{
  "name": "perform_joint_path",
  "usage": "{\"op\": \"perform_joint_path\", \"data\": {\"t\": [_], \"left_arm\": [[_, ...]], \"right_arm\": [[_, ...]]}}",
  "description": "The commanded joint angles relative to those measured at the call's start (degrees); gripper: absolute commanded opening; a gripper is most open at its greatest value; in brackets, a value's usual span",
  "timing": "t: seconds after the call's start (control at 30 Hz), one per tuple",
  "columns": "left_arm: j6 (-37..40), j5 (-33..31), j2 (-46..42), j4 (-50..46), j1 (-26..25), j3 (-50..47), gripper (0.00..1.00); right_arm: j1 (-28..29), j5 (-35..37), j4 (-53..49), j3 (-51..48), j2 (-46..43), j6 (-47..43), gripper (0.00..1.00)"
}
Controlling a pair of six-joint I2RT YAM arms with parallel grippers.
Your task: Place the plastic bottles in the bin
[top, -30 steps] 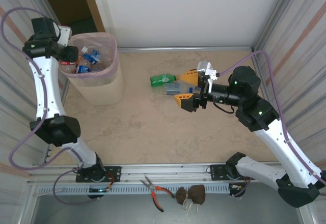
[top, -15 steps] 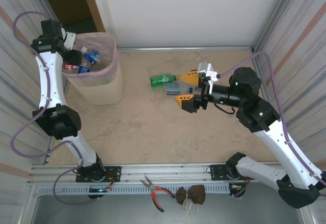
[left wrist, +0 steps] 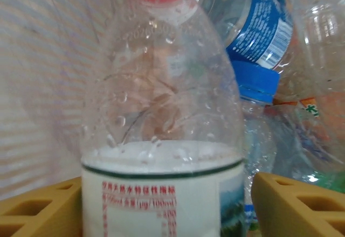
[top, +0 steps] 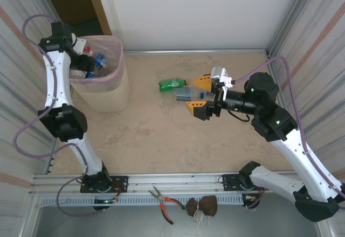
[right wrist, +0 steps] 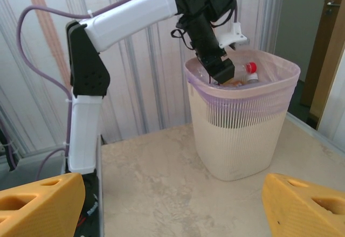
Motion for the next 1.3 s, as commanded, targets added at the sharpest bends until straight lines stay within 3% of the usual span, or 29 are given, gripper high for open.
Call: {"op": "perform_joint_path", "data": {"t": [0.0, 0.27, 0.6, 0.67, 0.97, 1.27], "left_arm": [[-1.3, 1.61, -1.26, -2.73, 0.03, 4.96, 0.78], [-2.53, 4.62, -3.68, -1.78, -0.16, 8.35, 0.82], [-0.75, 1.11, 0.04, -1.07, -0.15, 6.37, 0.43], [-0.74, 1.03, 0.5, -0.28, -0.19, 4.08, 0.4], [-1.36, 3.25, -1.01, 4.63, -0.08, -8.79, 0.37], [-3.25, 7.69, -5.12, 5.72, -0.14, -6.21, 0.43]], "right_arm": [[-0.24, 0.2, 0.59, -0.51, -1.31, -0.92, 0.84], [-0.26, 0.72, 0.32, -0.78, -2.02, -0.92, 0.84], [-0.23, 0.87, 0.9, -1.19, -1.86, -0.6, 0.84], [-0.26, 1.46, 0.97, -1.43, -1.84, -0.42, 0.84], [-0.23, 4.38, 0.4, -1.73, -1.36, 0.1, 0.84], [-1.2, 13.29, -3.54, 0.24, 1.24, 0.88, 0.84]]}}
